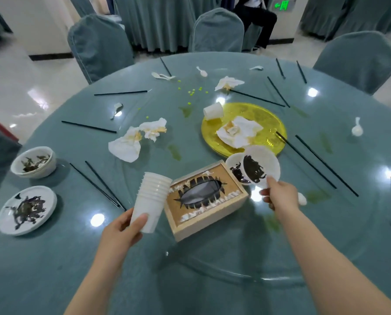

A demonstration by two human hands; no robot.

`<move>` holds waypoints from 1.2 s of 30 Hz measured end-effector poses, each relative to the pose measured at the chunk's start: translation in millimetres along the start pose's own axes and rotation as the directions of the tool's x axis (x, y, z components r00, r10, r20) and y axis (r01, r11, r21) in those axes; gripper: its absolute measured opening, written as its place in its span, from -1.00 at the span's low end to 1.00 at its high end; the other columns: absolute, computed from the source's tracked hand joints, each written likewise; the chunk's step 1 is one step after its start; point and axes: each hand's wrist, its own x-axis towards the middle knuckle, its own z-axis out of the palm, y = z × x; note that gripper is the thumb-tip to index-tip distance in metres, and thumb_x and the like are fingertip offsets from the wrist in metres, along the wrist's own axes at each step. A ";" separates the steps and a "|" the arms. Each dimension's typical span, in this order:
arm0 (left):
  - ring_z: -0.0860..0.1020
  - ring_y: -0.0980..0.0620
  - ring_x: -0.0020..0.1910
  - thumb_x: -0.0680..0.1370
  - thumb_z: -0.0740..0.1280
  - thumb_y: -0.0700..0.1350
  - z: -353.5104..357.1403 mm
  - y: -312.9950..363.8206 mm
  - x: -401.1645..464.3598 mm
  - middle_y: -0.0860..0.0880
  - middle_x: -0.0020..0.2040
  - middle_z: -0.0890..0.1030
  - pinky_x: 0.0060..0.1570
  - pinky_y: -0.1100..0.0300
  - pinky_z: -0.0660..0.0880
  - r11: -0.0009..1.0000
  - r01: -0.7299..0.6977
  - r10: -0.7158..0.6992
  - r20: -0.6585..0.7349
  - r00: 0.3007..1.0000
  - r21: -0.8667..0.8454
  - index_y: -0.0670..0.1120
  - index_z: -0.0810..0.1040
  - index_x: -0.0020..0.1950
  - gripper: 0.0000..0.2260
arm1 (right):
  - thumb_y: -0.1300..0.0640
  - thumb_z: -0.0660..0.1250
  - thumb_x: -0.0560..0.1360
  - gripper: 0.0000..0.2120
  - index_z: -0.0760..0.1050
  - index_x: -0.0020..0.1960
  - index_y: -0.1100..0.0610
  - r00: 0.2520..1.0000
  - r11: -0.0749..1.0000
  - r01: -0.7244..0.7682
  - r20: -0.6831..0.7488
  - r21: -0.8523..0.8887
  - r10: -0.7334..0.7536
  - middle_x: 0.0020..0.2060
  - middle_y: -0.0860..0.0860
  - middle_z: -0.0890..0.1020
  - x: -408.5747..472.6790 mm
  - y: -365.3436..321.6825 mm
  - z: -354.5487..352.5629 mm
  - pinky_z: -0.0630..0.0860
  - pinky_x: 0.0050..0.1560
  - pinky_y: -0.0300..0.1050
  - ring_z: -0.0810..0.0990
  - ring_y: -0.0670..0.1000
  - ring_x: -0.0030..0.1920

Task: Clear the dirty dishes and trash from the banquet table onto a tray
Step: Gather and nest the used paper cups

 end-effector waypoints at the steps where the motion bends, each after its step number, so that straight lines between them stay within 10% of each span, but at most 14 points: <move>1: 0.61 -0.03 0.05 0.53 0.36 -0.11 -1.1 -0.1 0.7 0.00 0.05 0.68 0.04 0.10 0.51 1.000 0.006 -0.006 0.003 1.000 -0.001 0.01 0.59 0.21 -0.75 | -0.05 0.25 0.51 -0.71 0.49 -0.20 0.16 1.000 1.000 -0.003 0.011 -0.023 0.003 -0.43 0.02 0.63 1.8 -2.2 6.4 0.35 -0.45 -0.18 0.49 -0.01 -0.49; 7: 0.60 -0.02 0.06 0.55 0.34 -0.10 -12.3 0.2 -1.4 0.00 0.04 0.68 0.07 0.10 0.51 0.999 0.036 -0.036 0.003 0.999 -0.001 -0.01 0.60 0.18 -0.79 | -0.05 0.35 0.48 -0.75 0.49 -0.17 0.14 0.983 0.988 -0.155 0.100 -0.005 0.155 -0.31 0.07 0.64 11.5 -1.2 39.9 0.48 -0.46 -0.18 0.64 0.07 -0.36; 17: 0.59 0.00 -0.12 0.55 0.34 -0.08 -42.8 -6.0 -11.5 0.00 -0.10 0.67 -0.01 0.14 0.52 0.980 0.109 -0.120 -0.059 0.991 -0.164 -0.03 0.63 0.05 -0.87 | 0.25 0.16 0.43 -0.89 0.42 -0.23 0.14 0.992 0.986 0.112 0.044 0.124 -0.118 -0.38 0.12 0.60 -27.7 -31.1 73.1 0.47 -0.39 -0.16 0.61 0.04 -0.44; 36: 0.62 -0.08 -0.01 0.49 0.40 -0.19 -177.3 -55.0 -79.7 -0.11 0.08 0.62 -0.03 0.12 0.52 0.906 0.101 -0.225 -0.265 0.938 -0.411 -0.09 0.47 0.23 -0.68 | 0.17 0.26 0.55 -0.91 0.42 -0.09 0.18 0.796 0.958 0.209 0.604 -0.197 -0.050 -0.46 0.07 0.59 -236.0 41.9 188.2 0.34 -0.57 -0.26 0.49 -0.09 -0.59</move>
